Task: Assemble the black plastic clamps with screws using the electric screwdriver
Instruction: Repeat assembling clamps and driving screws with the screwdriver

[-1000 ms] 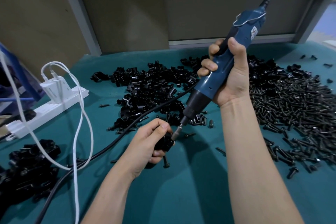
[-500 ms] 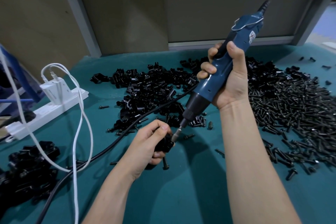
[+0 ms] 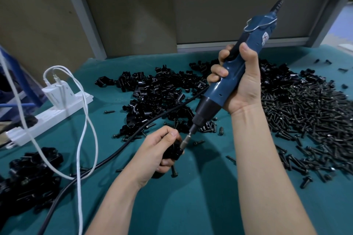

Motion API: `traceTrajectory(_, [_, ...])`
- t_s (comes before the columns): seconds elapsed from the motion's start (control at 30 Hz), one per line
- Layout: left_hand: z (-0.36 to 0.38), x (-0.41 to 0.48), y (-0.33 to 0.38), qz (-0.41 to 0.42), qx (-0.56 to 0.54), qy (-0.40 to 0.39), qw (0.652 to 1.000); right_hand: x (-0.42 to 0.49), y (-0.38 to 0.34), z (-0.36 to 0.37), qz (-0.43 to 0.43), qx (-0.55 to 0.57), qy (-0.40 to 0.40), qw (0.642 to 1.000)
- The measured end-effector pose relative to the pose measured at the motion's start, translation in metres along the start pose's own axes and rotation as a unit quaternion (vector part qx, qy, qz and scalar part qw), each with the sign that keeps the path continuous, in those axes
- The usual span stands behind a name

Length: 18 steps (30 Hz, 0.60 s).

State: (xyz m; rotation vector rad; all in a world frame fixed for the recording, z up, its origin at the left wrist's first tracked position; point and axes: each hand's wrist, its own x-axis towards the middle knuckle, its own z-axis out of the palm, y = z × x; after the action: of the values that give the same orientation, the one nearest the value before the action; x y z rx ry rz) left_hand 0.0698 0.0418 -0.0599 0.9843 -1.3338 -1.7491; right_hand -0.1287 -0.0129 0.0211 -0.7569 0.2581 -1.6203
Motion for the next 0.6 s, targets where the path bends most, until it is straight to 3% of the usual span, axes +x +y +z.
traceTrajectory(0.13, [-0.001, -0.002, 0.002, -0.019, 0.001, -0.014, 1.0, 0.0, -0.001, -0.001, 0.016, 0.041, -0.032, 0.998])
traceTrajectory(0.33, [0.008, -0.006, 0.0, -0.169, -0.147, -0.195, 0.955, 0.001, -0.001, 0.0, 0.073, 0.252, -0.159, 0.952])
traceTrajectory(0.57, [0.002, -0.006, 0.003, -0.264, -0.14, -0.227, 0.927, -0.005, -0.003, -0.012, 0.083, 0.269, -0.137, 0.95])
traceTrajectory(0.6, [0.001, -0.008, 0.004, -0.267, -0.124, -0.227, 0.928, -0.005, -0.009, -0.014, 0.077, 0.24, -0.102, 0.962])
